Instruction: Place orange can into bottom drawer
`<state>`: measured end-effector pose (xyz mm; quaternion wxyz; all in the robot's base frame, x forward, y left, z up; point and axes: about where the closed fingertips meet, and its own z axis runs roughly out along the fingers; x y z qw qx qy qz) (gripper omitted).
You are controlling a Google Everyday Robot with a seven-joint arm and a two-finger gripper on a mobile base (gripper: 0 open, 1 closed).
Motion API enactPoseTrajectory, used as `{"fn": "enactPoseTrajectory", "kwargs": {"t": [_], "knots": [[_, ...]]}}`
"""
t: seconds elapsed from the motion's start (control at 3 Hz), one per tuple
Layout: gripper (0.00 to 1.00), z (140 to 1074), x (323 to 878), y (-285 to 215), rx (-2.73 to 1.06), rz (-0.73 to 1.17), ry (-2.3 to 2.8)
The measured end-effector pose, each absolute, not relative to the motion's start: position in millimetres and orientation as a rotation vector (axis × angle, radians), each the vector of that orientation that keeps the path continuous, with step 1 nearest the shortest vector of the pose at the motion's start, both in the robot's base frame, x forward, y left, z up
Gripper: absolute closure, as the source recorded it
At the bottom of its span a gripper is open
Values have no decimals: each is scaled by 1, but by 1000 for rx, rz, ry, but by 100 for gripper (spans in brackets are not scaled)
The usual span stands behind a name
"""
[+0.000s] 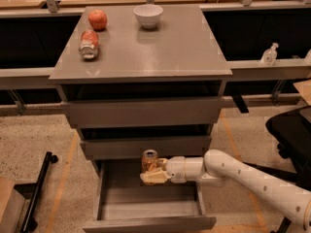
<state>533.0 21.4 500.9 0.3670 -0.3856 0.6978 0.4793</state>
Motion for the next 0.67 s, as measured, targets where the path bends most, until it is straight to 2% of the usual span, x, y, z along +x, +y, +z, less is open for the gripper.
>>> {"fn": "enactPoseTrajectory", "kwargs": {"t": [0.67], "knots": [[100, 413, 549, 50, -957, 1319, 1768]]}}
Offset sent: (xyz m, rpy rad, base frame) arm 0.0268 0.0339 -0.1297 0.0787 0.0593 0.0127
